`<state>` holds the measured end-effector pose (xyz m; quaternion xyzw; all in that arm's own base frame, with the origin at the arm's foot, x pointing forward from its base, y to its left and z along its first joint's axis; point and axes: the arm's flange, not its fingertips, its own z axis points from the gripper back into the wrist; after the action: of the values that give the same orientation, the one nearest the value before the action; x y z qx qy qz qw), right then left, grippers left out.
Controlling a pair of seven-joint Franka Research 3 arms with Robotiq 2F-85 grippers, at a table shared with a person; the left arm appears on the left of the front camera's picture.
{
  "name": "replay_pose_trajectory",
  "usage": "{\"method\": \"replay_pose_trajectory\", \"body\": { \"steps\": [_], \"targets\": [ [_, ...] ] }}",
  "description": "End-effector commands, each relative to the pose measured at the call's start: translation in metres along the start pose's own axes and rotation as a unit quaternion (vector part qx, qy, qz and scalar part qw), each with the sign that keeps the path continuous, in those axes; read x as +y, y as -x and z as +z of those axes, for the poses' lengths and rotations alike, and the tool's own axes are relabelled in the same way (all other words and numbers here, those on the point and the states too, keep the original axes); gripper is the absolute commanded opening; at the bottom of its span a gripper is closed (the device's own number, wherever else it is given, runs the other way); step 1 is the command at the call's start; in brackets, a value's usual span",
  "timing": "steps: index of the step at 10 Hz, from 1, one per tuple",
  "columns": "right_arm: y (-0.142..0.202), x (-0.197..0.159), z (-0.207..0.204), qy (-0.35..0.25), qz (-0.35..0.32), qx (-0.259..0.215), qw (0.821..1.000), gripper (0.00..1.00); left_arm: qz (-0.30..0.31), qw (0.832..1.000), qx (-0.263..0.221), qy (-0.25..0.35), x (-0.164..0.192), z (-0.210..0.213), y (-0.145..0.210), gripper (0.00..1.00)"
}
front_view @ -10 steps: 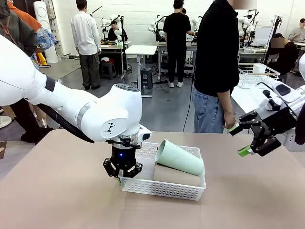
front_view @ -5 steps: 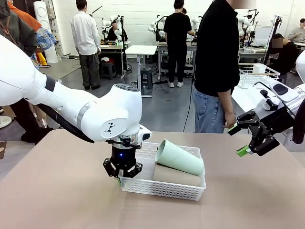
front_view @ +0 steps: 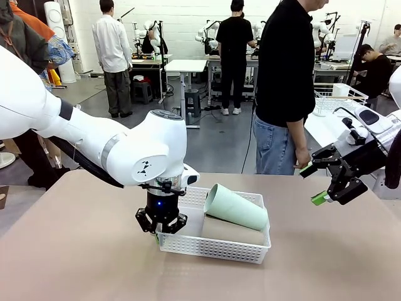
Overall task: Clean and organize the cups into the basket.
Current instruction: Pick up the Reusable plastic cup from the right side of the table and stack it inside the Organizing basket in the center of the table, then move the Organizing basket back to the left side of the table.
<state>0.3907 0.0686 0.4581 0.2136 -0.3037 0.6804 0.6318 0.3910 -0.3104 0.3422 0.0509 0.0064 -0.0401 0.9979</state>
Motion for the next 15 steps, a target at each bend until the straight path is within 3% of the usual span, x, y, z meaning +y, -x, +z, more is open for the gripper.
{"method": "replay_pose_trajectory", "body": {
  "steps": [1, 11, 12, 13, 15],
  "targets": [
    [0.000, 0.000, 0.000, 0.003, 0.000, -0.005, 1.000, 1.00, 0.001, 1.000, 0.003, -0.005, 0.000, -0.002, 0.002, 0.00],
    [0.000, 0.000, 0.000, 0.000, 0.000, 0.000, 1.000, 1.00, 0.001, 1.000, 0.003, -0.005, 0.000, -0.002, 0.002, 0.00],
    [0.027, 0.013, 0.024, 0.002, 0.032, -0.098, 0.995, 1.00, 0.001, 1.000, 0.003, -0.005, 0.000, -0.002, 0.002, 0.00],
    [0.066, 0.027, 0.040, 0.038, -0.003, -0.159, 0.987, 1.00, 0.001, 1.000, 0.003, -0.005, 0.000, -0.002, 0.002, 0.00],
    [0.129, 0.044, 0.049, 0.069, -0.099, -0.223, 0.967, 1.00, 0.001, 1.000, 0.003, -0.005, 0.000, -0.002, 0.002, 0.00]
  ]
}}
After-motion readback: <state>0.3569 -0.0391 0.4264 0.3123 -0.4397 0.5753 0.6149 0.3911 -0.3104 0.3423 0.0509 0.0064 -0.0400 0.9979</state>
